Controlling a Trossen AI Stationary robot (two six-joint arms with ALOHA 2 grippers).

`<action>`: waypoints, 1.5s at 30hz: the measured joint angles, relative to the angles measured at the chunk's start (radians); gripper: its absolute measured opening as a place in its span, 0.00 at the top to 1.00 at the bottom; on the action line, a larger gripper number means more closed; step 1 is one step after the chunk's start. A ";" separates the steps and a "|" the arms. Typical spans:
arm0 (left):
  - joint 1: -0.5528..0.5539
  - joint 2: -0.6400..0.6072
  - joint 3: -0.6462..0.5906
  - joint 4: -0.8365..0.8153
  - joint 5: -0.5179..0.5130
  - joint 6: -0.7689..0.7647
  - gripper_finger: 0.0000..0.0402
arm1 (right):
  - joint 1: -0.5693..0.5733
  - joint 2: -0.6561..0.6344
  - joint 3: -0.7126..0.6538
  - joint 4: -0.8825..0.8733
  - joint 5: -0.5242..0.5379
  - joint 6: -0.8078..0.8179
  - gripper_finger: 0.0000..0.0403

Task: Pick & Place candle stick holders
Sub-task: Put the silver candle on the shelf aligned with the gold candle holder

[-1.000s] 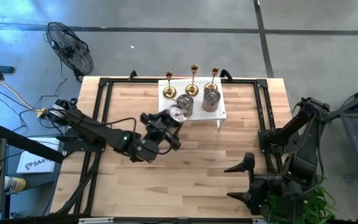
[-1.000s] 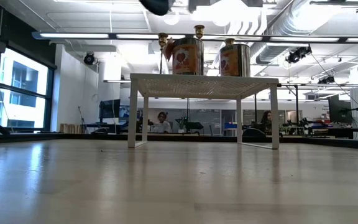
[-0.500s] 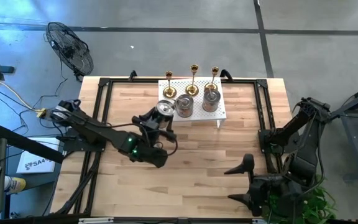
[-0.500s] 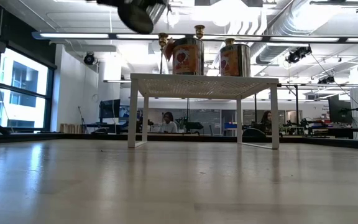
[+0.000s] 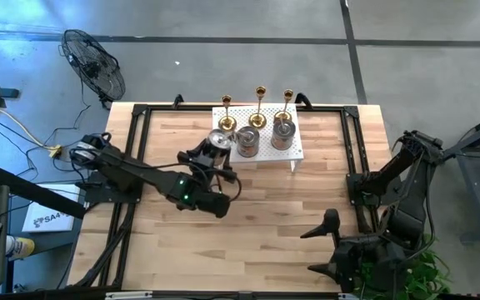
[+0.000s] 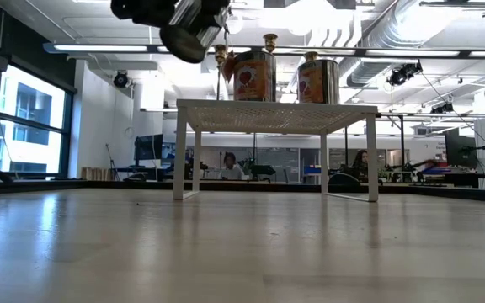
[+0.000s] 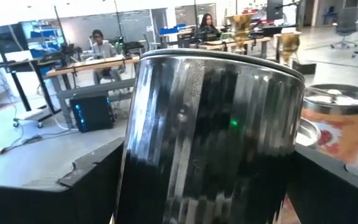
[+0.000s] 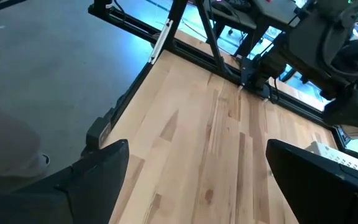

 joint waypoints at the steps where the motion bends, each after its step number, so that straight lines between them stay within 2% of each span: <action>1: 0.002 0.001 0.000 -0.007 0.001 -0.016 0.10 | 0.000 0.000 0.000 0.000 0.000 0.000 0.07; 13: 0.033 0.002 0.000 -0.206 0.003 -0.280 0.10 | 0.000 0.000 0.000 0.000 -0.007 0.020 0.07; 21: 0.041 0.002 -0.001 -0.260 -0.002 -0.406 0.10 | 0.000 0.000 0.000 0.000 -0.016 0.041 0.07; 27: 0.073 0.004 -0.061 -0.243 0.018 -0.545 0.10 | 0.000 0.000 0.000 0.000 -0.038 0.061 0.07; 34: 0.080 0.003 -0.092 -0.192 -0.003 -0.555 0.10 | 0.000 0.000 0.000 0.000 -0.048 0.065 0.07; 40: 0.094 0.016 -0.090 -0.108 0.002 -0.469 0.10 | 0.000 0.000 0.000 0.000 -0.048 0.053 0.07; 45: 0.130 0.055 -0.090 -0.026 0.045 -0.395 0.10 | 0.000 0.001 0.000 0.000 -0.048 0.050 0.07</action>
